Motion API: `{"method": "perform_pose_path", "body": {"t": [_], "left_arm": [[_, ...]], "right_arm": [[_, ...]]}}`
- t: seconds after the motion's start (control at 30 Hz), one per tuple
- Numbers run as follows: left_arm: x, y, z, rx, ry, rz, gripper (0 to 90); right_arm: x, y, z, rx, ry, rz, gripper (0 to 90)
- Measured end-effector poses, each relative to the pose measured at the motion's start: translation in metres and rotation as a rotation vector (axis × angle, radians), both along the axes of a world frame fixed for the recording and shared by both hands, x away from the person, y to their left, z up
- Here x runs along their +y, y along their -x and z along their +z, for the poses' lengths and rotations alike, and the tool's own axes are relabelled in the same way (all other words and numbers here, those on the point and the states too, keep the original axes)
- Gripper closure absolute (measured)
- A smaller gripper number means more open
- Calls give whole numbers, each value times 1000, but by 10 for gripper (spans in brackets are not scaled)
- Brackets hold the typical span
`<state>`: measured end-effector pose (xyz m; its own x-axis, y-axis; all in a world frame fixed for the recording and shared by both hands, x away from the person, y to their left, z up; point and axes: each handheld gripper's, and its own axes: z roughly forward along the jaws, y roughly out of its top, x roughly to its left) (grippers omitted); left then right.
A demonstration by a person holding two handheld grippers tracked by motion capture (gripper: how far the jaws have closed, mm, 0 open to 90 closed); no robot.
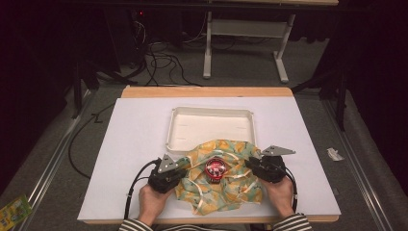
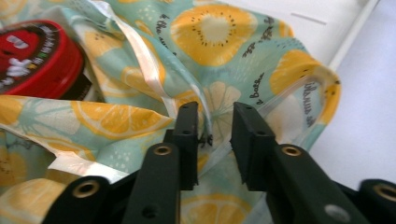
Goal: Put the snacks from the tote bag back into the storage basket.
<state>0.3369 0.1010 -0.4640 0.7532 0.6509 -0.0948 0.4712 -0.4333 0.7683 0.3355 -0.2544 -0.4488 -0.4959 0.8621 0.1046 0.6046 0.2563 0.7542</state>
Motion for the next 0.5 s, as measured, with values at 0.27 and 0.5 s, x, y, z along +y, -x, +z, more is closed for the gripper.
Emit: {"method": "perform_pose_path", "body": {"t": [0.27,0.5], "left_arm": [[0,1,1,-4,4,-12,897],[-2,2,1,-5,11,-23,896]], "right_arm": [[4,16,20,-66,-21,14,704],[29,20,33,-89,-22,112,826]]}}
